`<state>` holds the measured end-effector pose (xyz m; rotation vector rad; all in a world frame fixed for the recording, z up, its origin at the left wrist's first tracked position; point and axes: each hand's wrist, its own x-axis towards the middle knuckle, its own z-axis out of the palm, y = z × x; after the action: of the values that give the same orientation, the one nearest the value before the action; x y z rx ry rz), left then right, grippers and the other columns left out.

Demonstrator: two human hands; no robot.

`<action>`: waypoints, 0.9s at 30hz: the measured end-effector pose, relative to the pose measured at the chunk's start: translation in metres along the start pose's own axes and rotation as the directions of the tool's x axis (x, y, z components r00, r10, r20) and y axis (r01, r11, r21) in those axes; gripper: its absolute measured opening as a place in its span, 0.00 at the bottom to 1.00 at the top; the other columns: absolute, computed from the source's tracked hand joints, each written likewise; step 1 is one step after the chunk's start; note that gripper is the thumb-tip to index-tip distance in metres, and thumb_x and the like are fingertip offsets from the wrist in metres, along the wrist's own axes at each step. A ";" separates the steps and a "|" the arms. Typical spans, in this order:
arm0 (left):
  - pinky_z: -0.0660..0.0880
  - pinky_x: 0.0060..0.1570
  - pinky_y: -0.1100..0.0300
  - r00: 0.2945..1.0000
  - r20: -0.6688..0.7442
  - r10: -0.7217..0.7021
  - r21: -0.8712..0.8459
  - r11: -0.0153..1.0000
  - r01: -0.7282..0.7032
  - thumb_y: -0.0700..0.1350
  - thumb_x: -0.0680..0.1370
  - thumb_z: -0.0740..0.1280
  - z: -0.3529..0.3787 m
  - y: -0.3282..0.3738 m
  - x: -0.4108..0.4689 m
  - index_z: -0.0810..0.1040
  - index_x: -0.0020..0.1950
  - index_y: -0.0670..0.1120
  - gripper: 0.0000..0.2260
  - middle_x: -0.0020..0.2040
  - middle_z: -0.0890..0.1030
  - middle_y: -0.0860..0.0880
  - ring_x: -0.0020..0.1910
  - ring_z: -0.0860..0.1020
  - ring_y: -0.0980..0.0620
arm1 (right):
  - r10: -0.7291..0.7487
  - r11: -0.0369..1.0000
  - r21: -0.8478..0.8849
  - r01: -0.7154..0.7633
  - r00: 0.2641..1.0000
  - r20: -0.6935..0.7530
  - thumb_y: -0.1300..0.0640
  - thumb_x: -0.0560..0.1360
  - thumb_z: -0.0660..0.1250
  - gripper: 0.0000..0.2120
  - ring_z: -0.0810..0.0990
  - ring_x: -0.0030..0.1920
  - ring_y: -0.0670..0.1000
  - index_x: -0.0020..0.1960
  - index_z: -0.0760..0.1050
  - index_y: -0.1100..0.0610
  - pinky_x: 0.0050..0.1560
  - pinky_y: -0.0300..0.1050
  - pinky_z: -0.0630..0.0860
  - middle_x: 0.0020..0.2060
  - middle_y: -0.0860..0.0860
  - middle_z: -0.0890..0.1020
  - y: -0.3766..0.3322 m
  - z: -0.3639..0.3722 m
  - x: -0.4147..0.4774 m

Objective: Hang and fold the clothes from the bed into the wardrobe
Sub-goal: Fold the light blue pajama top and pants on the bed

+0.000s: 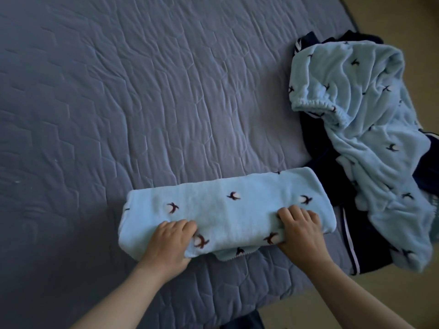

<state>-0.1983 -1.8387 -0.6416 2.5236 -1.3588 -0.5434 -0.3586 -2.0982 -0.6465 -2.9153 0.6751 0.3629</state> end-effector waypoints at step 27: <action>0.32 0.67 0.33 0.928 0.157 -0.337 0.122 0.940 0.320 0.74 0.67 0.57 0.090 0.020 -0.017 0.24 0.71 0.59 0.50 0.72 0.23 0.49 0.70 0.23 0.43 | -0.025 0.994 0.110 0.004 0.981 0.194 0.27 0.74 0.43 0.39 0.32 0.77 0.56 0.78 0.37 0.44 0.72 0.69 0.36 0.78 0.49 0.37 -0.063 0.073 -0.022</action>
<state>-0.2602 -1.8378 -0.7124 2.8618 -1.0342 -0.8005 -0.3647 -2.0194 -0.7069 -2.7342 0.6225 0.5816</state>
